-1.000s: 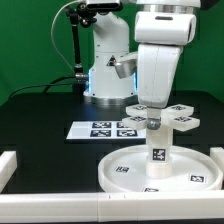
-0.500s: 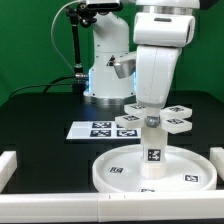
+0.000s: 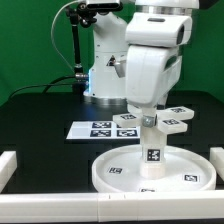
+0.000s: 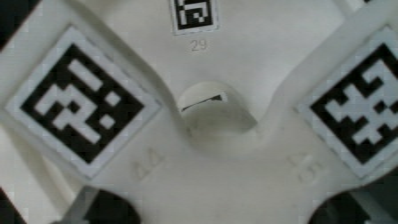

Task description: Assemble round table

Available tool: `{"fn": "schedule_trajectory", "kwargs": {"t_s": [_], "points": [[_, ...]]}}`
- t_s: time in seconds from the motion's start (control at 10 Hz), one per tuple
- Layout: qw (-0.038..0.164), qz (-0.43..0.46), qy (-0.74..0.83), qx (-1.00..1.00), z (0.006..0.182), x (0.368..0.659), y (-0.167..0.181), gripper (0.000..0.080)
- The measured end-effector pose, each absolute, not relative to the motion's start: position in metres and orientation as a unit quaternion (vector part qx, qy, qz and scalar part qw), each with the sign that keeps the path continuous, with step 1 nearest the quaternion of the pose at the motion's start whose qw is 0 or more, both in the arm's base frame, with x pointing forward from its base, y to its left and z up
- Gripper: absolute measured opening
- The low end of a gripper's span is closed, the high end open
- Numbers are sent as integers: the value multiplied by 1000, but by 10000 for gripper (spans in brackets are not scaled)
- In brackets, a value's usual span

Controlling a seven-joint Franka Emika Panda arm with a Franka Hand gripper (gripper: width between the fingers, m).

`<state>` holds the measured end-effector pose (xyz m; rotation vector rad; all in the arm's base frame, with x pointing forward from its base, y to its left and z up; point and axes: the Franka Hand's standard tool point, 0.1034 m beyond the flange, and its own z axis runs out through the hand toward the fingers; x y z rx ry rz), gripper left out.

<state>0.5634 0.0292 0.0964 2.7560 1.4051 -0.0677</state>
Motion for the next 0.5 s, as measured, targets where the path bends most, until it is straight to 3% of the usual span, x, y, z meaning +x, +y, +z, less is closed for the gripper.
{"fn": "schedule_trajectory", "kwargs": {"t_s": [0.5], "points": [[24, -8, 179, 984, 97, 558, 41, 448]]}}
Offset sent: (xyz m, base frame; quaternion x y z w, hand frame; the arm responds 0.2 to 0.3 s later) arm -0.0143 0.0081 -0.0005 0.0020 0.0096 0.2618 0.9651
